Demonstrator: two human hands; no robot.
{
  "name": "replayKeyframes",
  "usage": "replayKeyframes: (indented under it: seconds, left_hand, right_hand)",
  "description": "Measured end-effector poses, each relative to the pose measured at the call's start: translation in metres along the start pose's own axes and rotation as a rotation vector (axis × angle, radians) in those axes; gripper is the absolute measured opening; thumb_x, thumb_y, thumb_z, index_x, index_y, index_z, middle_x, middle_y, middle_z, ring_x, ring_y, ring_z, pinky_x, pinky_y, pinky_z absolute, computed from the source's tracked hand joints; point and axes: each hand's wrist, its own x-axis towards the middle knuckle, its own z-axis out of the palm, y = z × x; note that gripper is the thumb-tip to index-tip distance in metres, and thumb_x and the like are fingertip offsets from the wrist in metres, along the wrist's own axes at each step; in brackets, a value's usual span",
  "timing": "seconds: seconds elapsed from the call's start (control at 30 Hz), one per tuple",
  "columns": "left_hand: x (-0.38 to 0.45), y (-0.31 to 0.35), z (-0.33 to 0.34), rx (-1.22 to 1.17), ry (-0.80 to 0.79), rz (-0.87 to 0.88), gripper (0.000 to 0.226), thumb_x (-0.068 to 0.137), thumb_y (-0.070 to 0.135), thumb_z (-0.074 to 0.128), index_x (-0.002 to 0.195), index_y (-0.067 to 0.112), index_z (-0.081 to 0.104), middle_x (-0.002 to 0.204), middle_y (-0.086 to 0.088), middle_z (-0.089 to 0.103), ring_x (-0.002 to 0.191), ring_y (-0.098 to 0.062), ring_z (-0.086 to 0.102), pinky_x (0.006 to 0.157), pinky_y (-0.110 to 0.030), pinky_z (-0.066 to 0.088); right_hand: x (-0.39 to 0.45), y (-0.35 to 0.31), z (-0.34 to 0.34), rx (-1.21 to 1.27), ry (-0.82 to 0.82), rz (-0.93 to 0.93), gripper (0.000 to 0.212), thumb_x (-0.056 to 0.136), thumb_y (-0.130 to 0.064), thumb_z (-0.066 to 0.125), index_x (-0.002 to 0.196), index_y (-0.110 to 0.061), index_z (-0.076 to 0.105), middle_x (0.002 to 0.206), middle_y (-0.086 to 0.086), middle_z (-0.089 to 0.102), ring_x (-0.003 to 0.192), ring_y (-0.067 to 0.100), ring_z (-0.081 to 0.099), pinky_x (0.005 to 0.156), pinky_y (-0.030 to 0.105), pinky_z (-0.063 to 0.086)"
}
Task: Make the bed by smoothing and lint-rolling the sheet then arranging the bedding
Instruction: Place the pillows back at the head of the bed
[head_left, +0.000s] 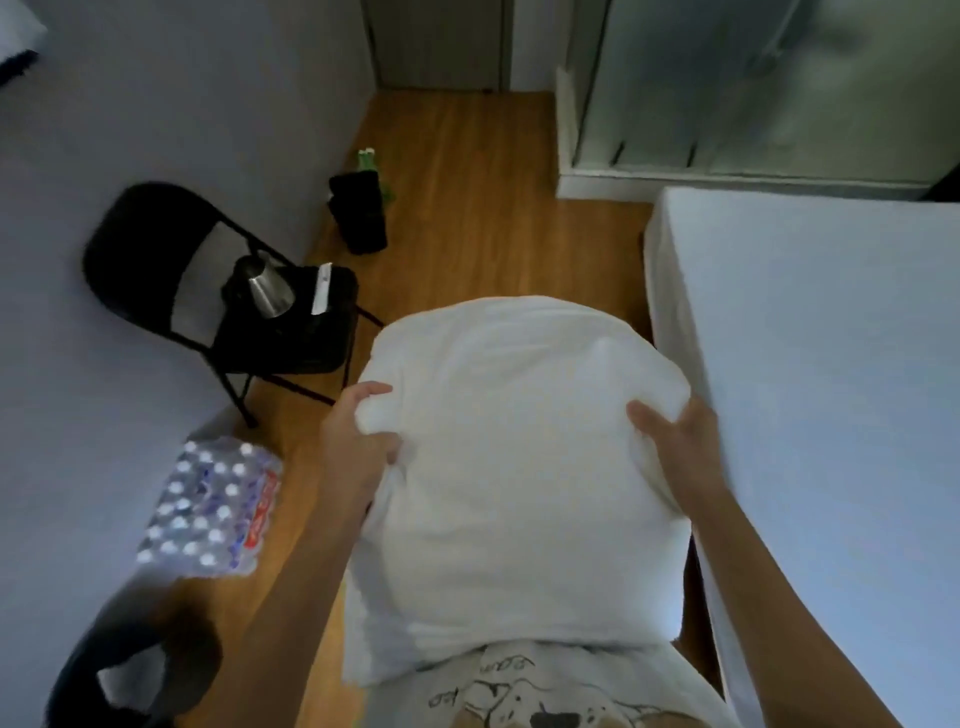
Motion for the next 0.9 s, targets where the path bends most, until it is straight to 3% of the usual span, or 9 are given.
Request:
replayKeyframes:
  seconds: [0.07,0.17,0.2,0.27,0.43,0.63,0.7,0.77,0.9]
  left_hand:
    - [0.043,0.018,0.021,0.013,-0.052,0.034,0.056,0.057,-0.010,0.058,0.106,0.019,0.060,0.098,0.000,0.056,0.087,-0.015,0.051,0.061,-0.019,0.041]
    - [0.102,0.035,0.057,-0.011,-0.079,0.016,0.058,0.064,-0.023,0.051,0.111,0.009,0.059,0.094,0.010,0.053,0.081,-0.002,0.049,0.055,-0.010,0.041]
    - [0.124,0.040,0.071,-0.015,-0.085,-0.008,0.058,0.065,-0.023,0.050,0.112,0.010,0.059,0.094,0.013,0.051,0.081,-0.001,0.047,0.056,-0.012,0.041]
    - [0.173,0.053,0.099,-0.012,-0.078,-0.048,0.059,0.064,-0.021,0.051,0.112,0.013,0.058,0.094,0.013,0.051,0.083,-0.003,0.046,0.060,-0.019,0.038]
    - [0.300,0.109,0.170,-0.027,-0.006,-0.053,0.059,0.062,-0.016,0.051,0.109,0.018,0.060,0.099,0.005,0.055,0.090,-0.015,0.049,0.066,-0.023,0.038]
    - [0.416,0.171,0.261,-0.079,-0.048,-0.067,0.056,0.066,-0.016,0.051,0.110,0.017,0.059,0.094,0.017,0.051,0.084,-0.003,0.045,0.063,-0.023,0.037]
    - [0.447,0.183,0.286,-0.084,-0.056,-0.092,0.055,0.066,-0.018,0.050,0.107,0.017,0.060,0.093,0.015,0.052,0.081,-0.003,0.047,0.060,-0.023,0.038]
    - [0.484,0.192,0.316,-0.066,-0.083,-0.101,0.056,0.064,-0.016,0.051,0.105,0.021,0.062,0.098,0.008,0.055,0.083,-0.009,0.049,0.058,-0.025,0.040]
    - [0.572,0.210,0.390,0.013,-0.190,-0.111,0.055,0.068,-0.011,0.056,0.111,0.024,0.061,0.114,0.002,0.051,0.099,-0.023,0.048,0.064,-0.026,0.042]
  right_hand:
    - [0.029,-0.007,0.004,0.039,0.083,0.023,0.042,0.077,-0.026,0.077,0.114,-0.013,0.061,0.098,-0.003,0.066,0.092,0.018,0.063,0.080,0.030,0.049]
    - [0.082,-0.009,0.015,0.068,0.139,0.022,0.031,0.082,-0.013,0.073,0.109,-0.021,0.061,0.091,-0.015,0.064,0.084,0.001,0.061,0.071,0.021,0.047]
    - [0.102,-0.010,0.021,0.073,0.150,0.030,0.028,0.083,-0.012,0.072,0.107,-0.021,0.061,0.089,-0.016,0.064,0.082,-0.001,0.060,0.068,0.018,0.047]
    - [0.151,-0.014,0.031,0.098,0.167,0.054,0.024,0.083,-0.013,0.072,0.105,-0.018,0.064,0.087,-0.011,0.067,0.080,0.003,0.063,0.061,0.017,0.047]
    - [0.304,-0.059,0.045,0.149,0.194,0.068,0.029,0.081,-0.018,0.074,0.108,-0.012,0.064,0.093,-0.003,0.069,0.086,0.012,0.065,0.066,0.026,0.049]
    - [0.467,-0.112,0.029,0.019,0.155,0.026,0.028,0.079,-0.021,0.076,0.102,-0.012,0.063,0.094,0.003,0.068,0.083,0.020,0.064,0.067,0.029,0.048]
    - [0.502,-0.116,0.024,-0.007,0.165,0.050,0.043,0.070,-0.037,0.075,0.103,-0.012,0.062,0.095,0.002,0.068,0.084,0.019,0.063,0.070,0.030,0.048]
    - [0.537,-0.120,0.019,-0.011,0.196,0.080,0.052,0.063,-0.044,0.070,0.105,-0.014,0.063,0.092,-0.003,0.068,0.081,0.015,0.063,0.068,0.029,0.048]
    - [0.613,-0.122,0.018,0.007,0.281,0.164,0.044,0.065,-0.040,0.067,0.100,-0.014,0.064,0.088,-0.004,0.067,0.080,0.014,0.064,0.061,0.026,0.046]
